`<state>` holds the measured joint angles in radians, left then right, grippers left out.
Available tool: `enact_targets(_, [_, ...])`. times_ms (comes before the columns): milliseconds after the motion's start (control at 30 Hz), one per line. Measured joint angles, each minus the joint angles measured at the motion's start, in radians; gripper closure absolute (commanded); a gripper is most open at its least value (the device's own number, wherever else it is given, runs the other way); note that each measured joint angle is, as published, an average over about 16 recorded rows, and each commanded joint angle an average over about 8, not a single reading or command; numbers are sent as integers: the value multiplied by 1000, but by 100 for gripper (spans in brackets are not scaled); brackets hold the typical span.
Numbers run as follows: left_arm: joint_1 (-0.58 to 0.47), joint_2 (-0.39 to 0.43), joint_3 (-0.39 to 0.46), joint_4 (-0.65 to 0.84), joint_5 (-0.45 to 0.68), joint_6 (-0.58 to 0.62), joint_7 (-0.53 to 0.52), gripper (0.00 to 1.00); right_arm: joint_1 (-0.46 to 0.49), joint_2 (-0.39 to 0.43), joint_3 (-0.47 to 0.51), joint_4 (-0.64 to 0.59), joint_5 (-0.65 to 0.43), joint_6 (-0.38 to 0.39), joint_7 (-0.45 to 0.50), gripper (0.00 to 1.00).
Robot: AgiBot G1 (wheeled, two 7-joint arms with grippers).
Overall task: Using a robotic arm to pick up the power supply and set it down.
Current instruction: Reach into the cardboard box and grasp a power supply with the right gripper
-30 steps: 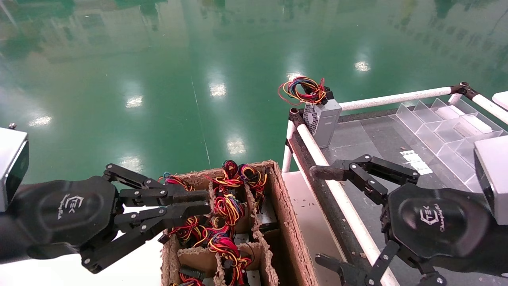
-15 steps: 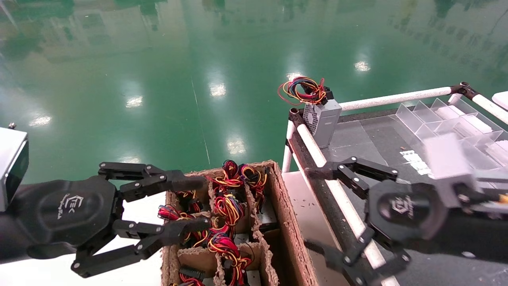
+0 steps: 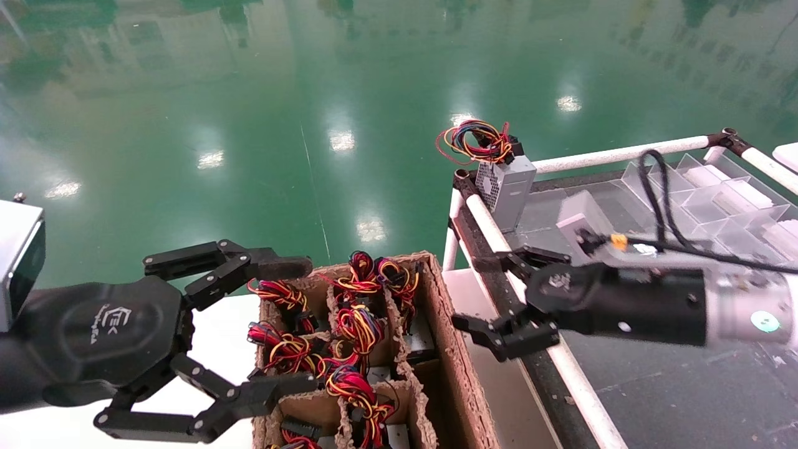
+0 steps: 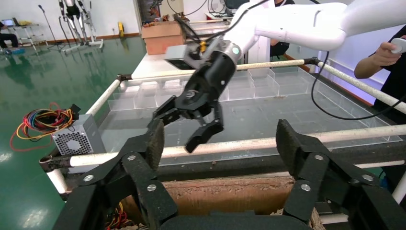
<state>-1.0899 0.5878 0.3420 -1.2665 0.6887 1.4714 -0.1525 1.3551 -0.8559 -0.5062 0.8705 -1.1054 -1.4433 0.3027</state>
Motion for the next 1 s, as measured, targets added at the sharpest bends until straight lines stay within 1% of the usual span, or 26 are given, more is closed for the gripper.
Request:
enact_targets(167, [0, 0, 0, 0, 0, 0, 0, 0, 66, -73, -44, -133, -60, -20, -24, 0])
enact_targets(500, [0, 0, 0, 0, 0, 0, 0, 0, 160, -202, -103, -366, -150, -26, -136, 0])
enact_targets(767, [0, 0, 0, 0, 0, 0, 0, 0, 217, -277, -125, -526, -188, -13, -224, 0])
enact_targets(1000, [0, 0, 0, 0, 0, 0, 0, 0, 258, -325, -138, -636, -211, 2, -285, 0])
